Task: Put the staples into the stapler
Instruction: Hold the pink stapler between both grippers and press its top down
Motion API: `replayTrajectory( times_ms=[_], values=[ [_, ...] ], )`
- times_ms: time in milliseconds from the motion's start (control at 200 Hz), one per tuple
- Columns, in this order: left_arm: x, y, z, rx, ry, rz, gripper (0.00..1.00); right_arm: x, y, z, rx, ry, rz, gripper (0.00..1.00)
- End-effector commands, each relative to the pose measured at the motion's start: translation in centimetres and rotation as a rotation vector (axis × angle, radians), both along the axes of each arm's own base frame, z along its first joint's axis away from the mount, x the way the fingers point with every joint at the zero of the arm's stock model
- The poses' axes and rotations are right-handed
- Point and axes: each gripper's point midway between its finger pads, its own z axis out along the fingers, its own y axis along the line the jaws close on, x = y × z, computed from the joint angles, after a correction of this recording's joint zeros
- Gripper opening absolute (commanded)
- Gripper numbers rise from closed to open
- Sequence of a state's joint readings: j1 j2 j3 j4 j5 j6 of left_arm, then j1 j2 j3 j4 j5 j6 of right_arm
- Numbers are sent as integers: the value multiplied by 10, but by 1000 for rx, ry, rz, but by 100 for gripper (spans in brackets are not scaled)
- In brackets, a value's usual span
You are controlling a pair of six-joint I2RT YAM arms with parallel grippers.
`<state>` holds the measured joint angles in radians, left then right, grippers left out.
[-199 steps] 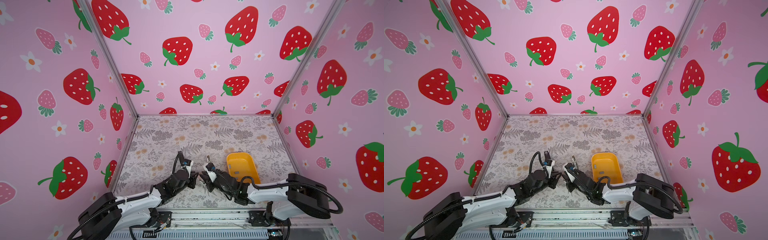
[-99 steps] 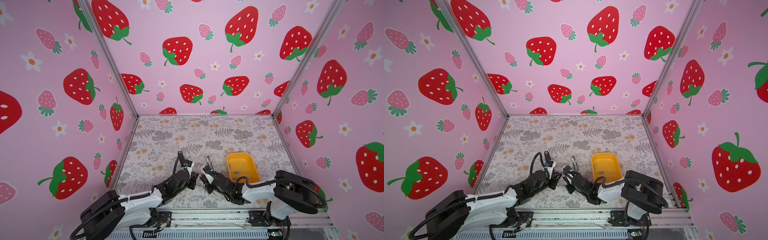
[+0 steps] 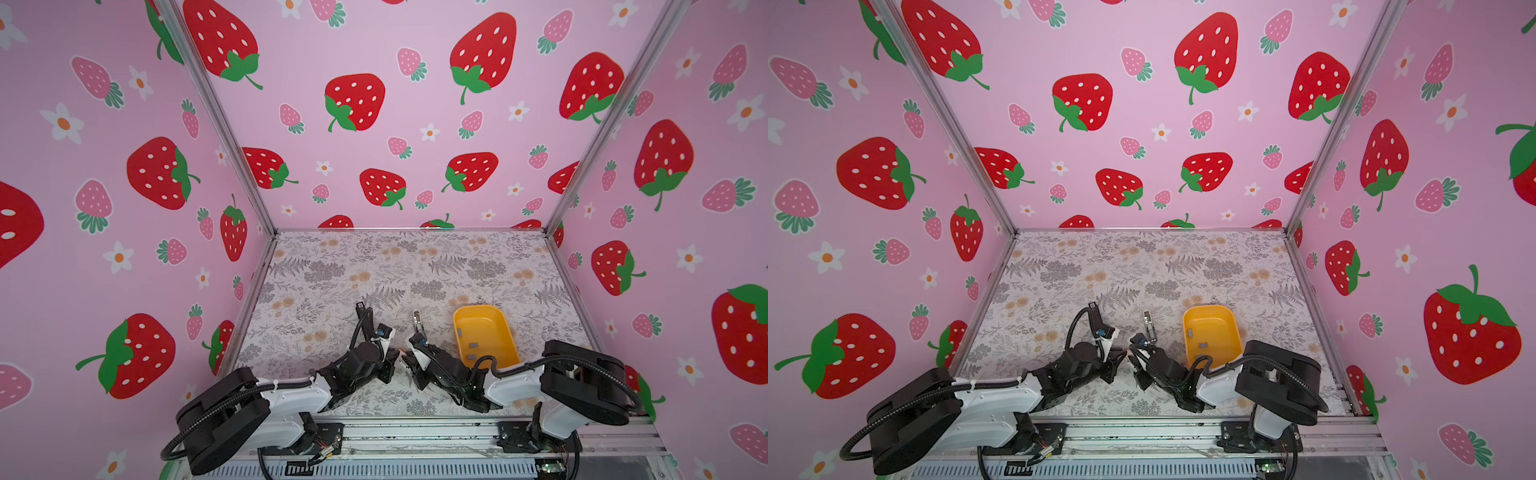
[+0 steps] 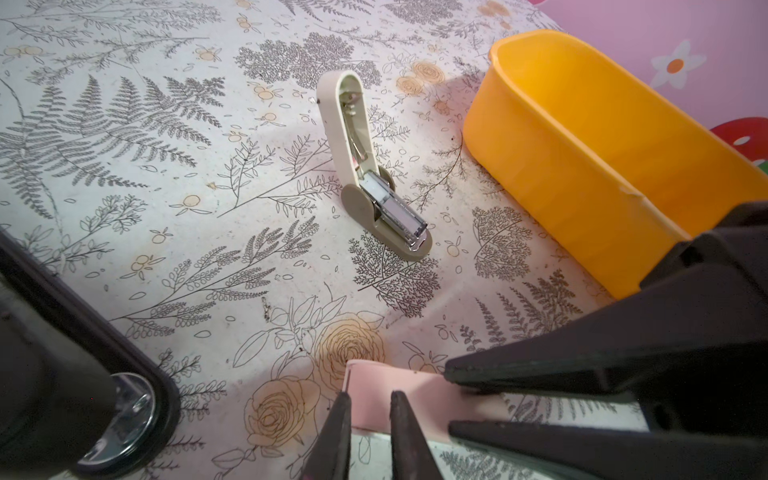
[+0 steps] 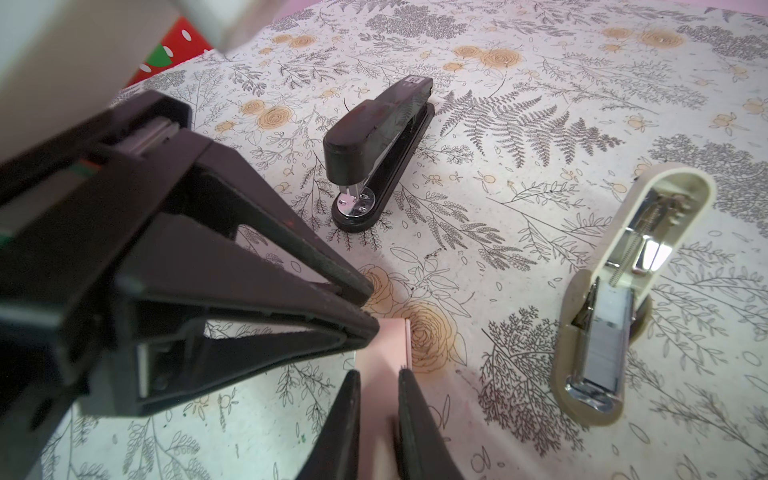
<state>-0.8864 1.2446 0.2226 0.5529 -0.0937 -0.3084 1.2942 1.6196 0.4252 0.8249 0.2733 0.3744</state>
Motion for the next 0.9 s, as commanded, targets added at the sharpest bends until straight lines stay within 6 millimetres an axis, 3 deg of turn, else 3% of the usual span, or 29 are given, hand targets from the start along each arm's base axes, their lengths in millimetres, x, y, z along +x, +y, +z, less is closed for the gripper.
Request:
replayTrajectory(
  times_ms=[0,895],
  values=[
    [-1,-5,1,1,-32,-39,19,-4,-8,-20,-47,30,-6,19],
    [-5,-9,-18,44,-44,-98,15,-16,-24,-59,-97,82,-17,19]
  ],
)
